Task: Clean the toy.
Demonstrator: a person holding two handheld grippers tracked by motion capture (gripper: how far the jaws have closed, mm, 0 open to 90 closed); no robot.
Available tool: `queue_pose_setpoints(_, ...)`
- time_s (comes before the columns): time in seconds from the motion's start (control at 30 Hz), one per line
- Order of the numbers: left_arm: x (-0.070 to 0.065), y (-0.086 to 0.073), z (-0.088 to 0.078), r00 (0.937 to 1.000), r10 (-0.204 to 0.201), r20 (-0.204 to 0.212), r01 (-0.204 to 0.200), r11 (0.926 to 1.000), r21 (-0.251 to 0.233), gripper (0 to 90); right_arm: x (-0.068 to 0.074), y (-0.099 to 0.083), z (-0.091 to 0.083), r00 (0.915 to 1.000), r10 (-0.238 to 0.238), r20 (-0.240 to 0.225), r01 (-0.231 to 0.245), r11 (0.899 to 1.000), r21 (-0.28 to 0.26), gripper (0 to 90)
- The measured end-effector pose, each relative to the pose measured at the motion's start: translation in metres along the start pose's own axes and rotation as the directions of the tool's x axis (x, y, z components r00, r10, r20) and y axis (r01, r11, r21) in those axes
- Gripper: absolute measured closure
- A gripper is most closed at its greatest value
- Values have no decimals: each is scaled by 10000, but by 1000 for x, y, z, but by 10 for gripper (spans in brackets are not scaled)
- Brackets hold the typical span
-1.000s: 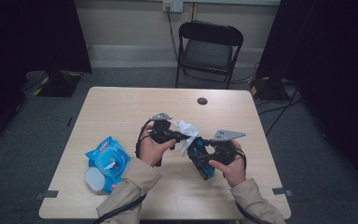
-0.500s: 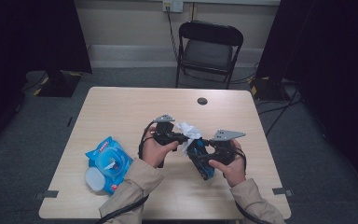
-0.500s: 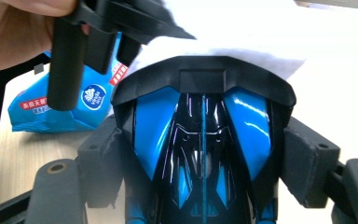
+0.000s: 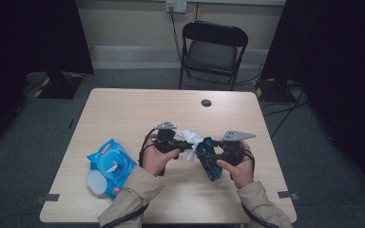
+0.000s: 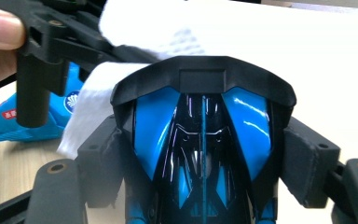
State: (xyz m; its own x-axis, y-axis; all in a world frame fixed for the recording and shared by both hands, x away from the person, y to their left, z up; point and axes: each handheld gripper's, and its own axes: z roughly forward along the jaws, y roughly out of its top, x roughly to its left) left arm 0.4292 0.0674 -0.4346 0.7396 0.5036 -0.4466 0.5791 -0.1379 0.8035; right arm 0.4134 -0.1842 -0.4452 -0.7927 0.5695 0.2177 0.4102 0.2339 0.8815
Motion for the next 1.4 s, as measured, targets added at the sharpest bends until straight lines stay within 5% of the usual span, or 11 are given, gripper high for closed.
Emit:
queue_pose_setpoints(0.2, 5, -5, -11, 9996, 78, -261, -83, 9998, -190, 861, -7, -1, -6, 9997, 212, 122, -210, 9997, -160, 255)
queue_pose_setpoints(0.6, 4, -33, -14, 9980, 597, -226, -587, 9974, 428, 861, -12, 7, -17, 9993, 262, 257, -246, 9978, -612, 255)
queue_pose_setpoints(0.8, -2, -44, -1, 9957, 921, 133, -929, 9921, 839, 860, -8, 11, -16, 9997, 170, 171, -159, 9977, -655, 255)
queue_pose_setpoints(1.23, -20, -48, 31, 9789, 1609, 1257, -1763, 9767, 1228, 858, -4, 14, -9, 9997, 217, -119, -224, 9978, -627, 255)
queue_pose_setpoints(1.4, -19, -47, 34, 9817, 1394, 1299, -1530, 9830, 1014, 855, -2, 11, -5, 9992, 219, -326, -236, 9983, -540, 255)
